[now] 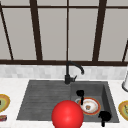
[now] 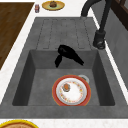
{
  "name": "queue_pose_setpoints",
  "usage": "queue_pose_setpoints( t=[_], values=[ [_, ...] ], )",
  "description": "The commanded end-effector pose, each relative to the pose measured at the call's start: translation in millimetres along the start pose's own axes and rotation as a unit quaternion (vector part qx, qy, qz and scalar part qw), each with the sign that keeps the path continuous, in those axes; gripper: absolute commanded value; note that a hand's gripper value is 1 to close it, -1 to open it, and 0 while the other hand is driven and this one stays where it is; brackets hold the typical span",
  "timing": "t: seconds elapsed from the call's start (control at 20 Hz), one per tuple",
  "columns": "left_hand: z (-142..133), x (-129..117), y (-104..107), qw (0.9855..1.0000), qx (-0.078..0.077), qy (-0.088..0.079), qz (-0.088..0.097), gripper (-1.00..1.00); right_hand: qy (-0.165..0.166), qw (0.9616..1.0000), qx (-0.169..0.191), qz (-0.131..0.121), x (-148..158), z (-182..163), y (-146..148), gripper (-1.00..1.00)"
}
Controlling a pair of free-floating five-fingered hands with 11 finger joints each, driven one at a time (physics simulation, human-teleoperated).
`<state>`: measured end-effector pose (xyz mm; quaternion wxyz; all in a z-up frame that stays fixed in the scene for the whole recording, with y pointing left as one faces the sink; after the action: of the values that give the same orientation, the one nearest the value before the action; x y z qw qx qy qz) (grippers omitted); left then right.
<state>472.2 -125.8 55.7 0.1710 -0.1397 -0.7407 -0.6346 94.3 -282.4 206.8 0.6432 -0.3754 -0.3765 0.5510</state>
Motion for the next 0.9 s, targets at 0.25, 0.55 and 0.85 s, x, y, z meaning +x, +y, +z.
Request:
queue_pose_setpoints(
  t=[0.25,0.55,0.85],
  values=[
    [49,31,30,0.9998,0.01,-0.01,0.01,-1.0,0.0,1.0,0.0,0.0,0,0,0,0.0],
    [93,39,41,0.9998,0.01,-0.01,0.015,-1.0,0.0,1.0,0.0,0.0,0,0,0,0.0],
    [139,48,47,0.9996,0.024,-0.006,0.014,-1.0,0.0,1.0,0.0,0.0,0,0,0,0.0]
  ],
)
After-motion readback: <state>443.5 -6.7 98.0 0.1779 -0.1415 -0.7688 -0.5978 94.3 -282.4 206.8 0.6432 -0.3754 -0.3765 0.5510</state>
